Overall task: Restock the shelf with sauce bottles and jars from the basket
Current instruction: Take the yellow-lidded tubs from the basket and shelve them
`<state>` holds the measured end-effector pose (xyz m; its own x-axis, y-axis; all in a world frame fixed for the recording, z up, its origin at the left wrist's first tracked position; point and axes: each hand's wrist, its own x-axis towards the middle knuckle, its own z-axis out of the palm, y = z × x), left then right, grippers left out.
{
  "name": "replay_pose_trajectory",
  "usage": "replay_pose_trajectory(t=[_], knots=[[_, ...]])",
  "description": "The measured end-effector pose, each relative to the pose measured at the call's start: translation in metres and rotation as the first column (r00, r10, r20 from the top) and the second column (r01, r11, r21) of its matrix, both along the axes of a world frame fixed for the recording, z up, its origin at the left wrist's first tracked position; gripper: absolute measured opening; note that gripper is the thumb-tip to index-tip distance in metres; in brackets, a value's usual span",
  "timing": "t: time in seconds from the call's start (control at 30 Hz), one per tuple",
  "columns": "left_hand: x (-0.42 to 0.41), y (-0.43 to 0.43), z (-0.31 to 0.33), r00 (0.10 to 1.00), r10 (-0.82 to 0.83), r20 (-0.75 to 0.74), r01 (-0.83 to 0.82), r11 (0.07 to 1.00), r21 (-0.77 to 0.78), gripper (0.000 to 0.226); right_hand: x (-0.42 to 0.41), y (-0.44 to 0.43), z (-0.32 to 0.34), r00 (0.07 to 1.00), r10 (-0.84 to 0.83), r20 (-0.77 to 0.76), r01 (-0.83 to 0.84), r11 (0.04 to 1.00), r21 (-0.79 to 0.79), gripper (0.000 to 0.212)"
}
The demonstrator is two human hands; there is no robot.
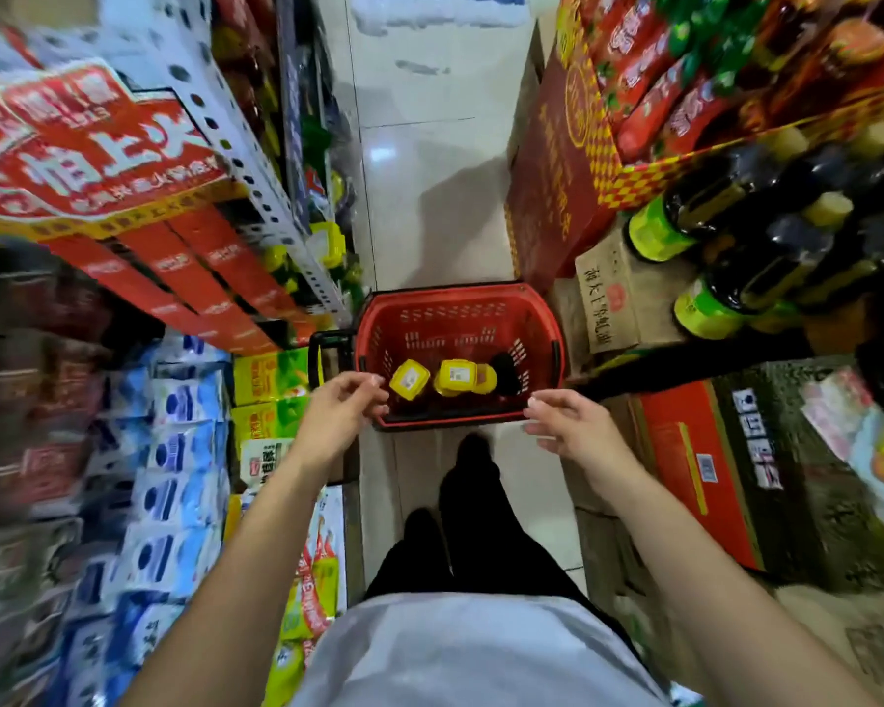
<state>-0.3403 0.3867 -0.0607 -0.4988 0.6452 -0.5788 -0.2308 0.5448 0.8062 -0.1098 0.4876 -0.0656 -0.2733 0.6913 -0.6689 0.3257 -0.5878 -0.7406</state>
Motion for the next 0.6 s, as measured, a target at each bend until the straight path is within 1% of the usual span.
replay_pose_trajectory(t=[0.1, 0.2, 0.27, 0.37, 0.43, 0.5, 0.53, 0.57, 0.6], knots=[[-0.009, 0.03, -0.02, 0.999, -0.024, -0.028, 0.022, 0.998, -0.058, 0.009, -0.01, 0.032, -0.02, 1.0, 0.005, 0.012, -0.004, 0.997, -0.077, 0.002], [-0.017, 0.056, -0.047, 1.0, 0.008, -0.018, -0.01, 0.994, -0.11, 0.01, -0.02, 0.063, -0.047, 1.0, 0.011, 0.029, -0.006, 0.988, -0.151, 0.015], [-0.022, 0.076, -0.073, 0.999, 0.044, 0.012, -0.042, 0.985, -0.166, 0.011, -0.028, 0.086, -0.071, 0.998, 0.014, 0.058, -0.003, 0.983, -0.184, 0.019], [-0.028, 0.101, -0.115, 0.989, 0.128, 0.076, -0.107, 0.968, -0.229, 0.009, -0.043, 0.114, -0.109, 0.996, 0.02, 0.089, 0.002, 0.97, -0.245, 0.019], [-0.03, 0.115, -0.144, 0.978, 0.184, 0.094, -0.151, 0.947, -0.282, 0.014, -0.053, 0.129, -0.135, 0.993, 0.029, 0.111, 0.001, 0.964, -0.264, 0.022], [-0.03, 0.127, -0.177, 0.971, 0.21, 0.112, -0.163, 0.929, -0.332, 0.026, -0.061, 0.142, -0.165, 0.991, 0.047, 0.127, -0.008, 0.958, -0.288, 0.026], [-0.032, 0.132, -0.196, 0.969, 0.219, 0.116, -0.166, 0.92, -0.354, 0.029, -0.065, 0.148, -0.182, 0.99, 0.052, 0.128, -0.011, 0.953, -0.302, 0.027], [-0.033, 0.135, -0.217, 0.967, 0.22, 0.127, -0.16, 0.916, -0.369, 0.024, -0.068, 0.154, -0.199, 0.99, 0.055, 0.128, -0.011, 0.946, -0.324, 0.026], [-0.034, 0.138, -0.235, 0.968, 0.212, 0.131, -0.147, 0.911, -0.386, 0.013, -0.07, 0.158, -0.213, 0.989, 0.061, 0.135, -0.011, 0.939, -0.343, 0.027]])
